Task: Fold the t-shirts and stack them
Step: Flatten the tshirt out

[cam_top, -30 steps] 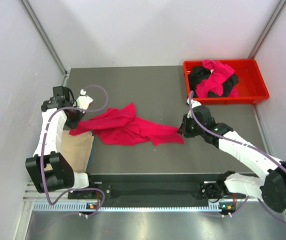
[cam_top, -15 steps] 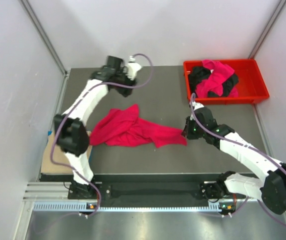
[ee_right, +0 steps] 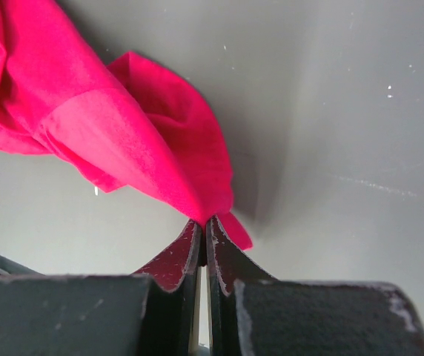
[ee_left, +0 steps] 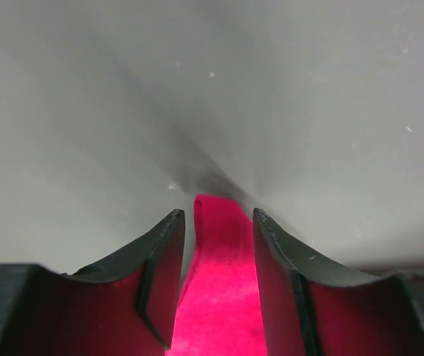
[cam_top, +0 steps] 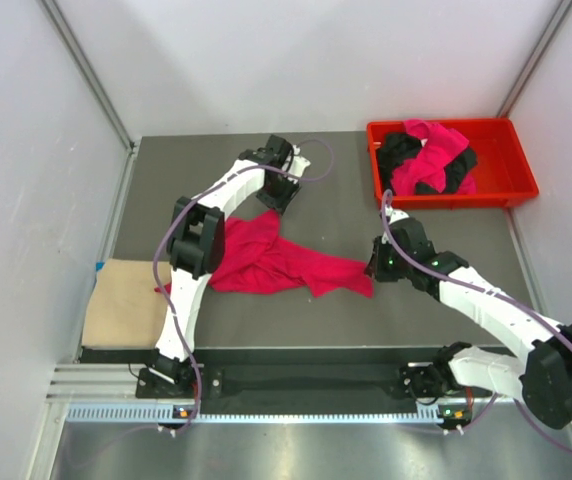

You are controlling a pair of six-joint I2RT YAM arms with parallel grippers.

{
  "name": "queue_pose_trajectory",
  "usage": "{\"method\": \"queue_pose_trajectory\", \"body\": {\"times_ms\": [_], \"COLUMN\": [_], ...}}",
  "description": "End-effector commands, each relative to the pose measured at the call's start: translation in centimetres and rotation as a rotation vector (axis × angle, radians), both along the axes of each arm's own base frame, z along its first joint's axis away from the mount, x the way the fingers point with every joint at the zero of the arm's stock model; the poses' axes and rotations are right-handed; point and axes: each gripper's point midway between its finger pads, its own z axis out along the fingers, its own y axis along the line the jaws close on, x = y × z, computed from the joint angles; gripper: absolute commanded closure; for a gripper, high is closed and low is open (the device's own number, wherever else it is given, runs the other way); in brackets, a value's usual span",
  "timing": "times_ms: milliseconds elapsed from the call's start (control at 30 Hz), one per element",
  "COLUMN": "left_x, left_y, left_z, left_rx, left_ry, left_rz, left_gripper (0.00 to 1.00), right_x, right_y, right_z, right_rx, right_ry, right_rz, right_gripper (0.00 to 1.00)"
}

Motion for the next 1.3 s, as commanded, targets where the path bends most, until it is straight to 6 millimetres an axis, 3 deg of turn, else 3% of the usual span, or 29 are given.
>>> {"method": "queue_pose_trajectory", "body": {"times_ms": [0, 133, 233, 300, 400, 500, 600, 633, 667, 700, 733, 767, 800, 833, 900, 933, 967, 1000, 1067, 1100, 1200, 1233, 1267], "left_x": [-1.7, -3.4, -4.2, -4.3, -4.0, -1.3, 2.5, 3.6, 4.5, 5.3, 6.3, 6.7, 7.2, 7.6, 7.9, 7.7, 7.6, 7.1, 6.8, 6.3, 5.5, 5.5, 6.1], "left_y": [0.5, 0.8, 1.1, 1.5, 1.0, 1.8, 4.9, 7.8, 9.4, 10.8, 14.7, 16.4, 18.2, 21.2, 23.7, 27.0, 28.4, 31.0, 33.1, 35.4, 37.3, 37.2, 36.8], "left_z": [1.5, 2.4, 2.4, 2.2, 3.4, 8.4, 17.4, 20.6, 22.7, 26.1, 28.0, 29.7, 32.9, 34.2, 38.0, 39.5, 40.6, 42.3, 44.4, 45.7, 47.7, 47.2, 45.5], "left_rx": [0.022, 0.018, 0.035, 0.048, 0.014, 0.004, -0.081, -0.110, -0.141, -0.189, -0.192, -0.204, -0.221, -0.207, -0.238, -0.233, -0.247, -0.268, -0.317, -0.310, -0.369, -0.375, -0.374], "left_ry": [0.033, 0.074, 0.077, 0.075, 0.048, -0.144, -0.405, -0.477, -0.525, -0.594, -0.643, -0.683, -0.769, -0.815, -0.934, -0.985, -1.020, -1.069, -1.128, -1.171, -1.225, -1.207, -1.167], "left_rz": [0.043, 0.043, 0.034, 0.032, 0.029, 0.079, 0.189, 0.255, 0.299, 0.330, 0.407, 0.449, 0.483, 0.543, 0.600, 0.662, 0.689, 0.749, 0.785, 0.803, 0.778, 0.759, 0.714], "left_gripper": [0.54, 0.58, 0.73, 1.00, 1.00, 1.00, 1.00, 1.00, 1.00, 1.00, 1.00, 1.00, 1.00, 1.00, 1.00, 1.00, 1.00, 1.00, 1.00, 1.00, 1.00, 1.00, 1.00], "right_x": [1.1, 1.3, 1.4, 1.5, 1.7, 3.0, 6.2, 7.9, 9.4, 11.7, 13.1, 14.6, 16.6, 19.1, 22.8, 23.7, 24.5, 25.5, 26.1, 26.3, 26.9, 27.0, 27.2], "right_y": [0.0, -0.2, -0.2, -0.3, -0.5, -0.4, 1.0, 1.8, 2.6, 3.3, 3.6, 4.0, 3.1, 3.1, 1.9, 1.8, 1.4, 1.0, 0.6, 0.2, -0.7, -0.9, -1.1], "right_z": [0.9, 1.0, 1.2, 1.3, 1.8, 3.3, 6.7, 9.4, 11.6, 14.4, 16.2, 18.4, 20.6, 23.8, 29.6, 31.6, 33.8, 36.8, 39.7, 42.3, 44.8, 44.9, 44.8], "right_rx": [0.018, 0.008, 0.005, 0.000, 0.007, 0.048, 0.138, 0.179, 0.219, 0.268, 0.300, 0.354, 0.386, 0.431, 0.571, 0.620, 0.663, 0.719, 0.758, 0.769, 0.763, 0.757, 0.736], "right_ry": [-0.050, -0.055, -0.061, -0.066, -0.079, -0.128, -0.230, -0.289, -0.348, -0.390, -0.422, -0.460, -0.507, -0.563, -0.652, -0.683, -0.727, -0.761, -0.810, -0.864, -0.896, -0.897, -0.905], "right_rz": [-0.014, -0.017, -0.013, -0.015, -0.026, -0.045, -0.051, -0.042, -0.031, -0.021, -0.017, -0.014, -0.044, -0.055, -0.096, -0.095, -0.094, -0.100, -0.098, -0.092, -0.099, -0.100, -0.101], "right_gripper": [1.00, 1.00, 1.00, 1.00, 1.00, 1.00, 1.00, 1.00, 1.00, 1.00, 1.00, 1.00, 1.00, 1.00, 1.00, 1.00, 1.00, 1.00, 1.00, 1.00, 1.00, 1.00, 1.00]}}
